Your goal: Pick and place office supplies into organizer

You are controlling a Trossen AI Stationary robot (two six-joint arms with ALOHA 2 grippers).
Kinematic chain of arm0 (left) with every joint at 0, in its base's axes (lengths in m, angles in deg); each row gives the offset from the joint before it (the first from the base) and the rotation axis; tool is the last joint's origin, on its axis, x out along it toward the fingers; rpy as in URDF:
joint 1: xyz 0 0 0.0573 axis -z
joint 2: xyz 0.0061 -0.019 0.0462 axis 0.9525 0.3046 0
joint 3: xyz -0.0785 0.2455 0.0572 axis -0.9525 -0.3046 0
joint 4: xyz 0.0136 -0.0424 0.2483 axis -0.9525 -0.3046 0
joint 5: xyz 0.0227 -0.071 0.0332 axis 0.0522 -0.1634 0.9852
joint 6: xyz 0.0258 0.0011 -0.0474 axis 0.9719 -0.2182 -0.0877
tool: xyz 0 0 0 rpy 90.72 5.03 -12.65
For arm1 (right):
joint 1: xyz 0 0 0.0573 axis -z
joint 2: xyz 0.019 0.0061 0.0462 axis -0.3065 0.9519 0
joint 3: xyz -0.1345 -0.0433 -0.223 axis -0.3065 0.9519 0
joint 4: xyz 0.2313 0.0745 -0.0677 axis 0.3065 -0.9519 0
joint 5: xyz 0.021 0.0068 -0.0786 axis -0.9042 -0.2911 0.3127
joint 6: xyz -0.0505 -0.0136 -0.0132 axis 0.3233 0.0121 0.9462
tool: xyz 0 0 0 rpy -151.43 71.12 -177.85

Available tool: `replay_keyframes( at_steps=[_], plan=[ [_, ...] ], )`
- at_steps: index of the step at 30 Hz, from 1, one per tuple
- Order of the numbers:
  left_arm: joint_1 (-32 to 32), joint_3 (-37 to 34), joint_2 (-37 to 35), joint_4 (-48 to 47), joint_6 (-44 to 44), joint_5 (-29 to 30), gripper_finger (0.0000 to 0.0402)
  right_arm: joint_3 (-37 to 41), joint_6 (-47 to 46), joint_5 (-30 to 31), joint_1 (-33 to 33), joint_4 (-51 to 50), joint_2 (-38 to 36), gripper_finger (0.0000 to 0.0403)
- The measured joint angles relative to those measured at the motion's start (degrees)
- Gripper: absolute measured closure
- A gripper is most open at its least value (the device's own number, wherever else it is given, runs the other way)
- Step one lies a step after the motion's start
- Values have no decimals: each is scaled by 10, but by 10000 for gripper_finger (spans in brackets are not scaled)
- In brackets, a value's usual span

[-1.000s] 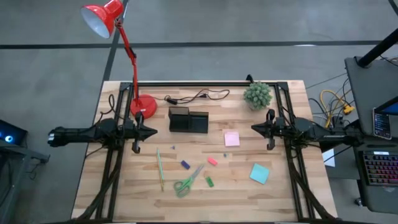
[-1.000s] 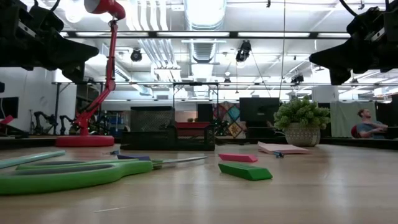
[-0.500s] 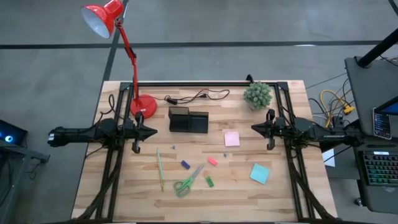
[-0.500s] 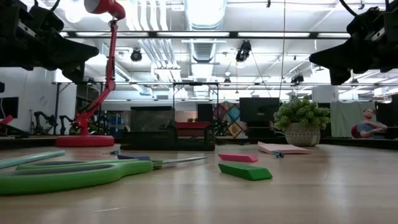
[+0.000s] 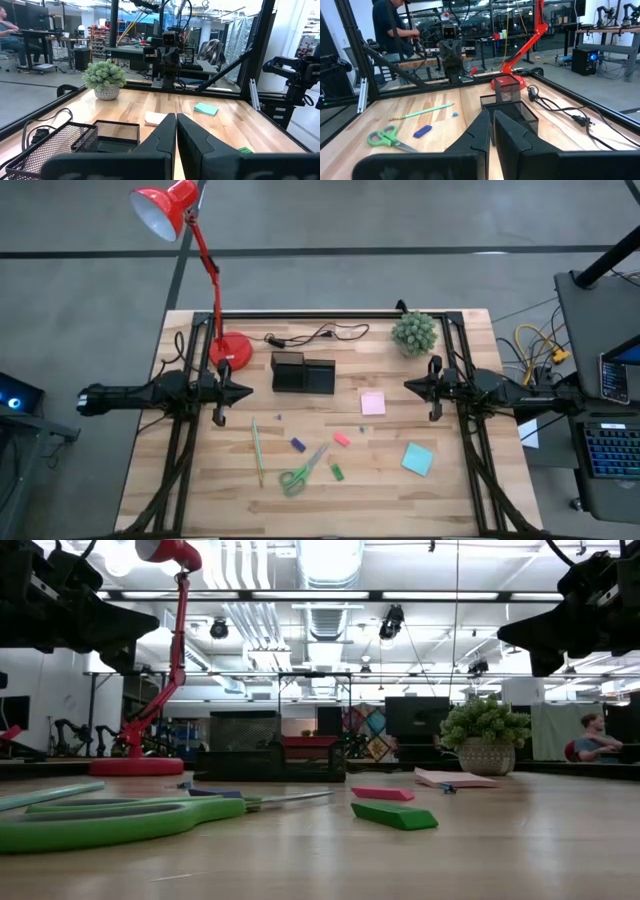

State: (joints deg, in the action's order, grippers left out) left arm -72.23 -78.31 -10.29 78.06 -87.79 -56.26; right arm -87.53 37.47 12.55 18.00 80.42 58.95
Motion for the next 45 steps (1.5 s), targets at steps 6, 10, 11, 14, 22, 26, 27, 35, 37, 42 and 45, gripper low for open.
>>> replay_keyframes(
  at_steps=[6, 10, 11, 14, 22, 26, 27, 35, 37, 42, 45],
  plan=[
    [0, 0, 0, 0, 0, -1, 402, 0, 0, 0, 0, 0, 0, 385],
    [0, 0, 0, 0, 0, -1, 402, 0, 0, 0, 0, 0, 0, 385],
    [0, 0, 0, 0, 0, -1, 402, 0, 0, 0, 0, 0, 0, 385],
    [0, 0, 0, 0, 0, -1, 402, 0, 0, 0, 0, 0, 0, 385],
    [0, 0, 0, 0, 0, -1, 402, 0, 0, 0, 0, 0, 0, 385],
    [0, 0, 0, 0, 0, -1, 402, 0, 0, 0, 0, 0, 0, 385],
    [0, 0, 0, 0, 0, -1, 402, 0, 0, 0, 0, 0, 0, 385],
    [0, 0, 0, 3, 0, -1, 402, 0, 0, 0, 0, 0, 0, 385],
    [0, 0, 0, 13, 0, -3, 402, 0, 0, 0, 0, 0, 0, 385],
    [0, 0, 0, 20, 0, -3, 402, 0, 0, 0, 0, 5, 0, 385],
    [0, 0, 0, 20, 0, -3, 402, 0, 5, 0, 0, 10, 0, 385]
  ],
)
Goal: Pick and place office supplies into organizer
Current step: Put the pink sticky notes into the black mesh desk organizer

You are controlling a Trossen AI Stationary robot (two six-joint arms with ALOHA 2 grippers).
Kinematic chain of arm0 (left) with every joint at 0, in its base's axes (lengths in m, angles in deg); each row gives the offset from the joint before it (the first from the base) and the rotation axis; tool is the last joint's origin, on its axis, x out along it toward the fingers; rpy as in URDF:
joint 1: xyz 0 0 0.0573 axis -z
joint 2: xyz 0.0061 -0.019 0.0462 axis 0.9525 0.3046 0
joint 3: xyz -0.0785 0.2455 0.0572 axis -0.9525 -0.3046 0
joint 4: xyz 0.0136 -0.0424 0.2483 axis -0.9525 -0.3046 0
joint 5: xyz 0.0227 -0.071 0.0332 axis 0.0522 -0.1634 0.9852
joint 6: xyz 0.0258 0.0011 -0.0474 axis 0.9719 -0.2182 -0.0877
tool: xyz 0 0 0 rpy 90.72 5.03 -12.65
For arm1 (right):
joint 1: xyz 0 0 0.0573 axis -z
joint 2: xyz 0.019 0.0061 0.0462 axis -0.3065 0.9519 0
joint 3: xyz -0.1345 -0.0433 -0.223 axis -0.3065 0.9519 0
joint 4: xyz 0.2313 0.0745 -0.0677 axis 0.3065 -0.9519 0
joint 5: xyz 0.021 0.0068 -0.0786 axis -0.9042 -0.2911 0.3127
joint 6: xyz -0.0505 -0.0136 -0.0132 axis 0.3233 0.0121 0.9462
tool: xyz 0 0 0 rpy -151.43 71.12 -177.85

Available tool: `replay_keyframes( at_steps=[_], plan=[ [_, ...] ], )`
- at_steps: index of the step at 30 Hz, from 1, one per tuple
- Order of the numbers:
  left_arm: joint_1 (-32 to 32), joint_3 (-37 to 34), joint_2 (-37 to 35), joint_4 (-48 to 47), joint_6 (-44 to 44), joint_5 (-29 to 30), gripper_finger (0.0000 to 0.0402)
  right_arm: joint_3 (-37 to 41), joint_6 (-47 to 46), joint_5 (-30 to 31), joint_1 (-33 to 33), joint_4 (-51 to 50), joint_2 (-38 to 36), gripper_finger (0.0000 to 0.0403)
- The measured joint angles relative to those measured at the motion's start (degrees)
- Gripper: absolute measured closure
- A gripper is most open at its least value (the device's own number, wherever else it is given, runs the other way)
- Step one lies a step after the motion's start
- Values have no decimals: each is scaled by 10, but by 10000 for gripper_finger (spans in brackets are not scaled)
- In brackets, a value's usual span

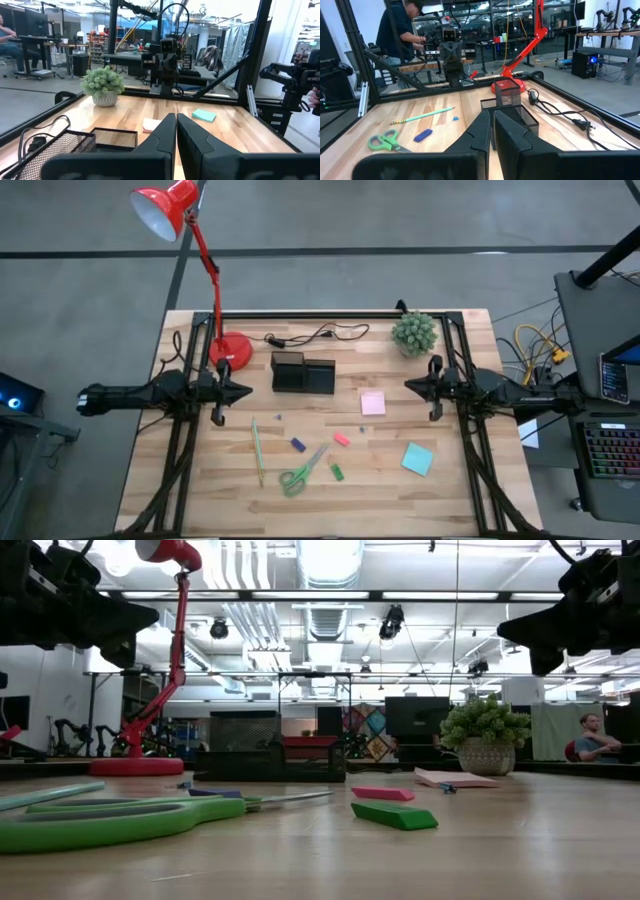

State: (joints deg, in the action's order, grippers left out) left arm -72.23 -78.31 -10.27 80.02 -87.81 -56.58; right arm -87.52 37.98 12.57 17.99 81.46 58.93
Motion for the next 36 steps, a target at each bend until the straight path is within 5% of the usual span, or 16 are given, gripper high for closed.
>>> replay_keyframes(
  at_steps=[6, 15, 24, 29, 36],
  plan=[
    [0, 0, 0, 0, 0, 0, 402, 0, 108, 0, 0, 31, 0, 385],
    [0, 0, 0, 10, 26, 10, 402, 0, 138, 0, 0, 131, 0, 385],
    [0, 0, 1, 167, 68, 11, 402, 0, 118, 41, 0, 187, 0, 383],
    [0, 3, 10, 210, 106, 12, 389, 0, 116, 59, 0, 189, 4, 343],
    [0, 30, 46, 213, 121, 13, 298, 0, 119, 75, 0, 191, 15, 251]
  ],
)
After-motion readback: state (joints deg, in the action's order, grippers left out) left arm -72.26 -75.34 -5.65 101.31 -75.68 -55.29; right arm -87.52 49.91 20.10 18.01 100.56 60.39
